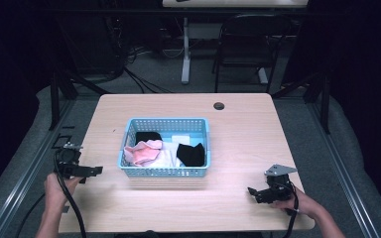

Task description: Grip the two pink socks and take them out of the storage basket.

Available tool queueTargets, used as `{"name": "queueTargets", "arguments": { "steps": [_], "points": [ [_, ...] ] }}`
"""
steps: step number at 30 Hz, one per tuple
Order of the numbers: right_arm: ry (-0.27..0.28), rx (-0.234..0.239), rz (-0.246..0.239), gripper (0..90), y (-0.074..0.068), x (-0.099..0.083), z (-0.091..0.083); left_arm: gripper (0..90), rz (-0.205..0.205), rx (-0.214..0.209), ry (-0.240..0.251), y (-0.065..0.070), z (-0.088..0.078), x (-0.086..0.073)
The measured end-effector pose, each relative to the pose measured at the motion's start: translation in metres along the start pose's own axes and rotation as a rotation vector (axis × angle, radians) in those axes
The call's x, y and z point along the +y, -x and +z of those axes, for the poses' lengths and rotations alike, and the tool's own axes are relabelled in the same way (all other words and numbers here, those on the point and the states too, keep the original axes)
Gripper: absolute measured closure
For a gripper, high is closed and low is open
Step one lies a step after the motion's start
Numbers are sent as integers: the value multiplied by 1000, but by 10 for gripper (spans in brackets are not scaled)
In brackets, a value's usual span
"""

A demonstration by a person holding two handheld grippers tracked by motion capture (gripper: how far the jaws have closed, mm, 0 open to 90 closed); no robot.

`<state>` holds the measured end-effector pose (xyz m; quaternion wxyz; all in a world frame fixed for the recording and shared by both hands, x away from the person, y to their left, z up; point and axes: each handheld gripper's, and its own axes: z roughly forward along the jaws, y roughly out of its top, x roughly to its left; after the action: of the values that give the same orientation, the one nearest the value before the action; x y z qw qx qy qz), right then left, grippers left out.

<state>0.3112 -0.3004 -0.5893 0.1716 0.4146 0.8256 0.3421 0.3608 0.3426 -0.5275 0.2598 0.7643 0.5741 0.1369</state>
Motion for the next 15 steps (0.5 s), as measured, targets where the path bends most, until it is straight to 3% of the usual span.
{"name": "queueTargets", "arguments": {
  "steps": [6,15],
  "points": [
    [0,0,0,0,0,0,0,1,-2,-26,3,3,-19,16],
    [0,-3,-2,0,0,0,0,1,47,-43,15,16,-46,56]
  ]
}}
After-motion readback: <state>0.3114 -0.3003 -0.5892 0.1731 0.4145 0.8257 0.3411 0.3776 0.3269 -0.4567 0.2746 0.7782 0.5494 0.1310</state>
